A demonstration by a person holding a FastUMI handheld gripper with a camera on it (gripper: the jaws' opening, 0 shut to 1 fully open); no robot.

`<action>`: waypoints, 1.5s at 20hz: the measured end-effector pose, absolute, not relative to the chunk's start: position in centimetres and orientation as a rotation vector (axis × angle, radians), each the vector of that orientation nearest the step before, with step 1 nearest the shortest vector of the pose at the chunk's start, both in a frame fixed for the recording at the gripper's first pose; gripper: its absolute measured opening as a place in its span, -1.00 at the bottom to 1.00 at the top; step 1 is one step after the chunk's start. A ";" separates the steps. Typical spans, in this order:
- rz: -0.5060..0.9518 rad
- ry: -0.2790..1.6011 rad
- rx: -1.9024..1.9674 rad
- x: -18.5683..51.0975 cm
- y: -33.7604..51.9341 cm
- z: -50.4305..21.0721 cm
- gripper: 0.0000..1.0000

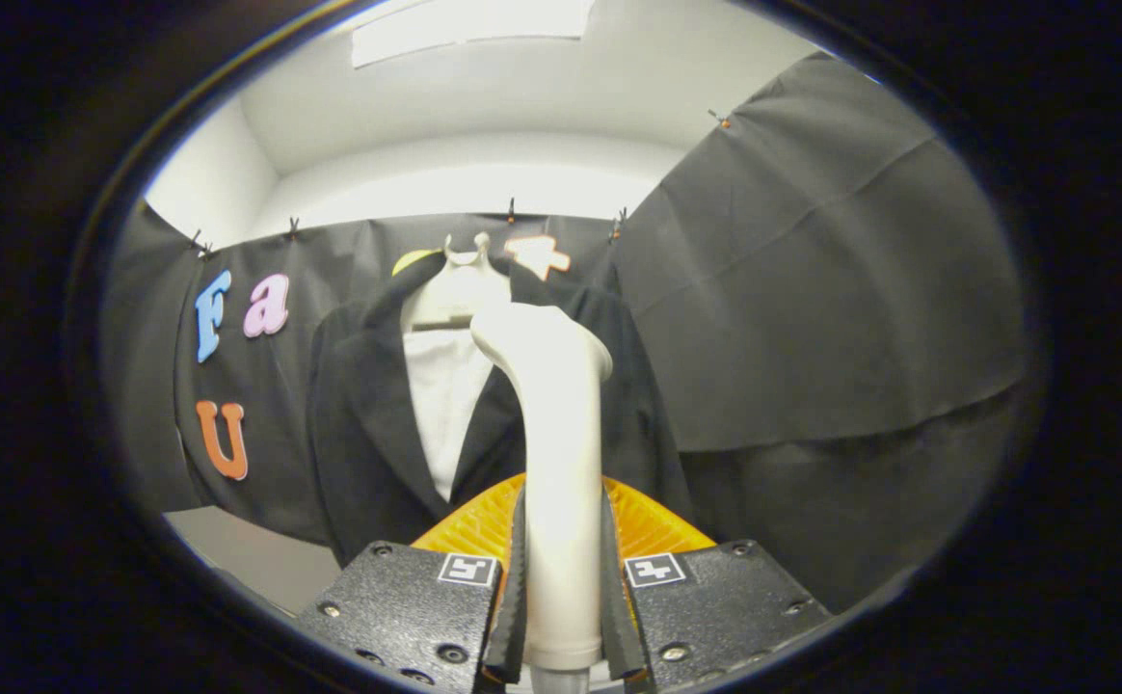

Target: Iron the clothes twice with a garment steamer, once on the left side and once on the right side.

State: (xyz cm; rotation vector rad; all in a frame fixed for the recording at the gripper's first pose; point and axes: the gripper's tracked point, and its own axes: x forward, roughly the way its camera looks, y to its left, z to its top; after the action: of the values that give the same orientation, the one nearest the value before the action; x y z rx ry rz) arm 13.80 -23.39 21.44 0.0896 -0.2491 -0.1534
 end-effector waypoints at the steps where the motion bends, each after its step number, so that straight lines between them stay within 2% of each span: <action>1: -0.153 -0.265 0.091 14.8 -24.0 22.5 -0.30; 6: -0.132 -0.265 0.086 19.3 -25.7 25.3 -0.30; 11: -0.113 -0.247 0.055 20.8 -25.9 24.2 -0.30; 30: -0.198 0.023 0.025 17.1 -23.7 10.0 -0.30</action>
State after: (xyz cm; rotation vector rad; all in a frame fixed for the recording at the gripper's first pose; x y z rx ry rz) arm 17.07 -23.75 10.02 0.0252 0.0226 -0.1984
